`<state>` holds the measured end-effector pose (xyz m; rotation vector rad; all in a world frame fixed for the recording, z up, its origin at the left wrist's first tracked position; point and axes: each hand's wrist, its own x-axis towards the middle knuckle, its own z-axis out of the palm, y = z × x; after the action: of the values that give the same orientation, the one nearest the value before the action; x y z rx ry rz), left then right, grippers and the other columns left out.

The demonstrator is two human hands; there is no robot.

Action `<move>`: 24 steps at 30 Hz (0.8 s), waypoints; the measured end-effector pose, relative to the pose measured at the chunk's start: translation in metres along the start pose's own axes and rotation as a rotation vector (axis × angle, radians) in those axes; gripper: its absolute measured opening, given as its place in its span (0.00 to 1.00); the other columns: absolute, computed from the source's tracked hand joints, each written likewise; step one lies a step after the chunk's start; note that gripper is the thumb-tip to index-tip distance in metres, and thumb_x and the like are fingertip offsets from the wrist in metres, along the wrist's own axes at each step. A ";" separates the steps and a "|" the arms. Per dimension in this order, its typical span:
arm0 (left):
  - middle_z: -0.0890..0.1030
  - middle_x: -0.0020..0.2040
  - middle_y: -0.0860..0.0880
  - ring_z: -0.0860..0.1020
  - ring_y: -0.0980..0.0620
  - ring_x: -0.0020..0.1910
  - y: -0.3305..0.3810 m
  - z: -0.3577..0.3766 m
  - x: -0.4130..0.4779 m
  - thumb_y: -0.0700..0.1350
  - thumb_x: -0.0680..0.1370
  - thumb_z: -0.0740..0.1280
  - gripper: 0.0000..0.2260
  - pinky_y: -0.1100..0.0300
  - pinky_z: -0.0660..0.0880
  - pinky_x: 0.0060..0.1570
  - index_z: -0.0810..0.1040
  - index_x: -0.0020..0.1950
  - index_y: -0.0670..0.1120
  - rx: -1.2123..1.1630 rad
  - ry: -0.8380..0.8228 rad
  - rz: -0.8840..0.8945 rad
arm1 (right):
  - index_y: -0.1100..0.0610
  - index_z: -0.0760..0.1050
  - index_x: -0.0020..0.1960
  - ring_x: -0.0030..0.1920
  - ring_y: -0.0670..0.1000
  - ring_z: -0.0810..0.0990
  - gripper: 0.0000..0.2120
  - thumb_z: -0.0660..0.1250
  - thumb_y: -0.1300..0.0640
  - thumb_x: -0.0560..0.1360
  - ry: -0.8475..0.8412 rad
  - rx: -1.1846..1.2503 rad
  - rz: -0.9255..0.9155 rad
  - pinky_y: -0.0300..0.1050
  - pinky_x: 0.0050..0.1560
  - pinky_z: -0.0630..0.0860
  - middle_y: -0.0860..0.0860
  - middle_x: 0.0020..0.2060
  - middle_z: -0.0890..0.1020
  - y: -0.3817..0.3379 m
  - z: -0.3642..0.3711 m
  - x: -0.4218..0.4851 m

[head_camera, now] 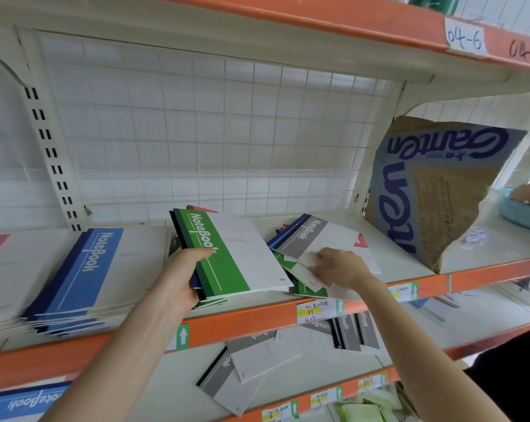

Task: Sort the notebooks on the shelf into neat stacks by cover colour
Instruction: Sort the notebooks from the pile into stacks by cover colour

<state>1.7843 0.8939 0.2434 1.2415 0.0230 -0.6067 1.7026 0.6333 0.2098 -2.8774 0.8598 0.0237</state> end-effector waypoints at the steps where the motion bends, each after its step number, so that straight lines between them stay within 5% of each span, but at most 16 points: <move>1: 0.79 0.45 0.43 0.78 0.45 0.42 0.000 0.000 0.000 0.36 0.78 0.62 0.05 0.52 0.74 0.36 0.74 0.46 0.46 -0.001 0.002 -0.003 | 0.51 0.67 0.69 0.64 0.55 0.71 0.22 0.59 0.45 0.77 -0.025 -0.007 -0.009 0.45 0.60 0.68 0.50 0.65 0.73 0.003 -0.002 -0.001; 7: 0.80 0.46 0.43 0.78 0.45 0.42 -0.003 0.001 0.000 0.36 0.78 0.62 0.05 0.53 0.74 0.36 0.74 0.49 0.45 -0.003 -0.003 -0.004 | 0.51 0.61 0.73 0.68 0.51 0.68 0.26 0.62 0.46 0.77 -0.105 0.076 -0.084 0.43 0.67 0.61 0.46 0.70 0.69 0.024 -0.005 -0.004; 11: 0.80 0.46 0.43 0.78 0.45 0.43 -0.004 0.003 -0.001 0.36 0.78 0.62 0.08 0.53 0.74 0.36 0.74 0.56 0.43 -0.009 -0.003 -0.004 | 0.54 0.65 0.71 0.66 0.54 0.70 0.19 0.56 0.53 0.81 -0.064 -0.091 -0.173 0.44 0.64 0.64 0.50 0.70 0.69 0.025 -0.005 -0.007; 15: 0.79 0.46 0.42 0.78 0.45 0.42 -0.005 0.005 -0.004 0.36 0.78 0.62 0.09 0.53 0.73 0.35 0.73 0.58 0.42 -0.017 -0.004 -0.019 | 0.57 0.71 0.64 0.56 0.58 0.77 0.14 0.53 0.60 0.81 0.163 -0.129 -0.116 0.45 0.50 0.70 0.56 0.57 0.79 0.028 0.008 -0.004; 19: 0.79 0.45 0.42 0.78 0.45 0.42 -0.005 0.007 -0.006 0.37 0.78 0.62 0.09 0.53 0.73 0.35 0.73 0.58 0.42 -0.015 0.001 -0.032 | 0.64 0.75 0.58 0.47 0.62 0.79 0.12 0.55 0.64 0.80 0.462 0.202 -0.061 0.46 0.39 0.66 0.61 0.48 0.82 0.028 0.018 -0.007; 22: 0.79 0.45 0.43 0.78 0.45 0.41 -0.006 0.010 -0.006 0.42 0.79 0.62 0.09 0.53 0.74 0.36 0.74 0.58 0.43 -0.005 0.021 -0.018 | 0.67 0.79 0.53 0.41 0.61 0.82 0.11 0.59 0.67 0.77 0.651 0.378 -0.274 0.37 0.34 0.69 0.61 0.44 0.84 0.018 0.012 -0.018; 24: 0.79 0.44 0.44 0.78 0.46 0.40 -0.005 0.015 -0.007 0.46 0.80 0.63 0.08 0.53 0.73 0.35 0.75 0.55 0.43 -0.007 0.028 -0.012 | 0.68 0.80 0.50 0.41 0.58 0.84 0.12 0.59 0.65 0.75 0.652 0.383 -0.554 0.27 0.43 0.73 0.60 0.43 0.84 0.005 0.006 -0.030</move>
<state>1.7720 0.8827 0.2460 1.2437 0.0558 -0.5987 1.6750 0.6459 0.2052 -2.6385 0.0659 -1.0465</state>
